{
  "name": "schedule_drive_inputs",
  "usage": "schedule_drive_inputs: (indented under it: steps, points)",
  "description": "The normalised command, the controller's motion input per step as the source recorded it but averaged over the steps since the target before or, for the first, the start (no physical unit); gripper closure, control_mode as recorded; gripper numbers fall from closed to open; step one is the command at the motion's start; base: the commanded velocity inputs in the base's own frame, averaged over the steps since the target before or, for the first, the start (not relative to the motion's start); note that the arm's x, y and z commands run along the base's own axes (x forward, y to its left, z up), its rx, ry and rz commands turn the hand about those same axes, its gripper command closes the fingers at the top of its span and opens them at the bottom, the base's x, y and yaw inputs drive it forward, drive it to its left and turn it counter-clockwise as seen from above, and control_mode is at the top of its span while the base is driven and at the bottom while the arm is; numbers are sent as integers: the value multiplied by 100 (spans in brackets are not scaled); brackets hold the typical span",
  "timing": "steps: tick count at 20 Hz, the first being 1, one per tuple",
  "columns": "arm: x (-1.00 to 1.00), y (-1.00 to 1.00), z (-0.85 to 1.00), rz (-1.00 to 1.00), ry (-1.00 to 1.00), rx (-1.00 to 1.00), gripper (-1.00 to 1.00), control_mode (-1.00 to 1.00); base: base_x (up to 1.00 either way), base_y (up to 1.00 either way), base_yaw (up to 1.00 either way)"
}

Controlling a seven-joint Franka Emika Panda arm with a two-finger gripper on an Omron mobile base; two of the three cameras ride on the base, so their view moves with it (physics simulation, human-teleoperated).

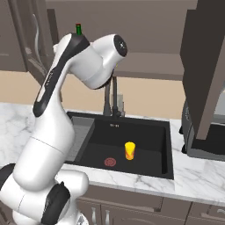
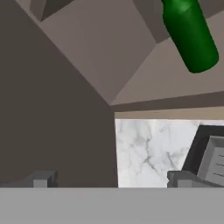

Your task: Open the cabinet directly in front. Then move the beer and the cup to the dining counter with the candle on it.

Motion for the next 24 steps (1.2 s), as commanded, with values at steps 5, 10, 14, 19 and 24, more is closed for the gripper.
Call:
schedule_drive_inputs:
  steps: [5, 10, 14, 19, 24]
  points:
    - [-74, 66, -11, 18, -1, 0, -100, -100, 0, 0, 0]
    - [-52, 74, -6, 14, -1, 0, -100, -100, 0, 0, 0]
    - [-7, 90, 0, 3, 0, -1, -100, -100, 0, 0, 0]
    - [0, 86, 0, 0, 0, -4, -100, -100, 0, 0, 0]
    - [-4, 46, 0, 0, 0, -5, -100, -100, 0, 0, 0]
